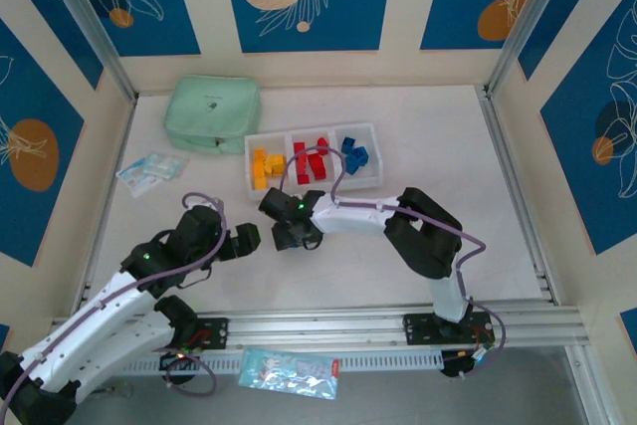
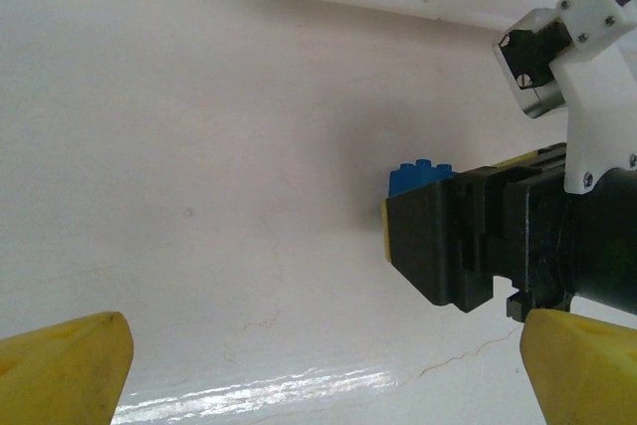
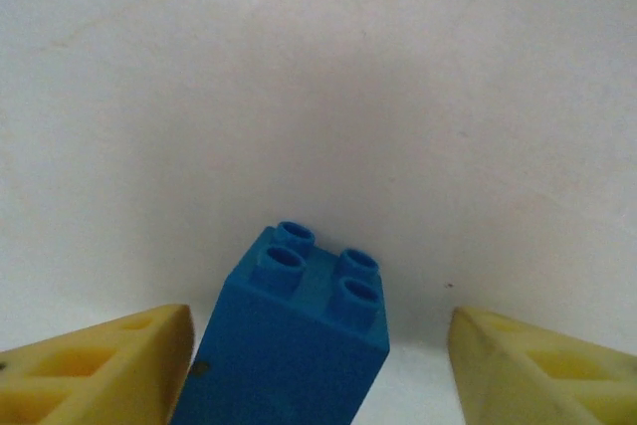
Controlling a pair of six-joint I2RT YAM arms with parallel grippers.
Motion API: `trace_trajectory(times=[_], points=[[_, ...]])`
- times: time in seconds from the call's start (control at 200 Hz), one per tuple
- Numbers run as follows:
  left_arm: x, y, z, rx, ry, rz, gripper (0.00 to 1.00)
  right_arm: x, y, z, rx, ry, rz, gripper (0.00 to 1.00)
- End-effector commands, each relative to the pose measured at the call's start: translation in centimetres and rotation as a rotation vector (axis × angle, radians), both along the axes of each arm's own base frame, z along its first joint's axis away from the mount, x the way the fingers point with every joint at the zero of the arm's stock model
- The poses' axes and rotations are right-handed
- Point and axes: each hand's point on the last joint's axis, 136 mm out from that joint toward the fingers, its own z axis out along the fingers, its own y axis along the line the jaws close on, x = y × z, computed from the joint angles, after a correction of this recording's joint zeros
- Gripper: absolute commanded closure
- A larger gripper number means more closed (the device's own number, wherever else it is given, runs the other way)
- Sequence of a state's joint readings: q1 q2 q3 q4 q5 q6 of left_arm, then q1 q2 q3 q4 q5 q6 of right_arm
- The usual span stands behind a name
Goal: Sort the legos into containers by color
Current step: Pick up the lego from the center of the table.
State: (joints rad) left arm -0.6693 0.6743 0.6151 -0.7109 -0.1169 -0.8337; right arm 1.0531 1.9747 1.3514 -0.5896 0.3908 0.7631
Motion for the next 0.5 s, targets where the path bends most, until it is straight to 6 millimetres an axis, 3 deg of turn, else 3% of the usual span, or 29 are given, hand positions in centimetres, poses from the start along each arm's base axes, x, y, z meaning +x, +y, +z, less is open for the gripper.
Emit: trace_trajectory(times=[0.0, 0.31, 0.495], points=[[0.4, -0.1, -0.3, -0.008, 0.000, 0.016, 0.01, -0.3, -1.8, 0.5, -0.061, -0.026, -0.005, 0.41], [0.7, -0.4, 0.2, -0.010, -0.010, 0.005, 0.01, 0.2, -1.0, 0.5, -0.055, -0.039, 0.031, 0.58], [0.7, -0.3, 0.6, -0.009, -0.013, 0.001, 0.01, 0.4, -1.2, 2.1, -0.033, -0.061, 0.043, 0.71]])
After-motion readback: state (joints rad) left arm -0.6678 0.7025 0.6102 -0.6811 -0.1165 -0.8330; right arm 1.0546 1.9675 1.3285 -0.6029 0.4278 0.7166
